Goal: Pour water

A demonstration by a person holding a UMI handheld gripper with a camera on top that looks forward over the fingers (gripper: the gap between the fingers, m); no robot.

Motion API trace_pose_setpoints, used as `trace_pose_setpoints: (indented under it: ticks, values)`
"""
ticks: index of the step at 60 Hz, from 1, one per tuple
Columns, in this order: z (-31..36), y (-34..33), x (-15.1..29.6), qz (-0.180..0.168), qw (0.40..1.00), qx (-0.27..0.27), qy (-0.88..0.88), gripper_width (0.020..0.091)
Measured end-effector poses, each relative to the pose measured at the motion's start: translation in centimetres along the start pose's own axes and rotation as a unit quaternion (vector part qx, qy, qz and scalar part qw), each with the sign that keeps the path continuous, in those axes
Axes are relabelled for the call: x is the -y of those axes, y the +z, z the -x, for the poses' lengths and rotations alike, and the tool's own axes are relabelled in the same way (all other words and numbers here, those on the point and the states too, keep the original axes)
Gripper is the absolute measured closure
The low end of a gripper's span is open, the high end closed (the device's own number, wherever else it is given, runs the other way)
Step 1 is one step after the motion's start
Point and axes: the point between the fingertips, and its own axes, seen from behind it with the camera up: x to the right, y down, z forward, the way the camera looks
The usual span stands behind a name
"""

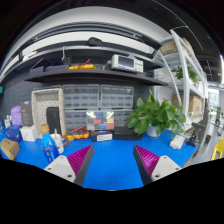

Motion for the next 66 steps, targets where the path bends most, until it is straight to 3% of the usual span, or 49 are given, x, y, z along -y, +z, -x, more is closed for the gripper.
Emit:
trace_pose_setpoints:
  ticks: [16, 25, 45, 54, 59, 66]
  values:
    - [11.3, -2.6, -6.3, 0.006, 0.992, 0.123, -0.013, 0.0279]
    - [17.6, -1.8, -7.2, -0.004, 0.984, 0.177, -0.017, 0.0263]
    - [22.7, 5.5, -6.6, -0.015, 0.984, 0.176, -0.034, 0.0266]
    - [23.7, 7.8, -7.3, -0.004, 0.983, 0.181, -0.020, 0.0375]
    - [24.4, 8.2, -7.0, -0.016, 0.981, 0.191, -0.020, 0.0561]
    - [24.5, 8.3, -6.9, -0.023, 0.982, 0.184, -0.029, 0.0636]
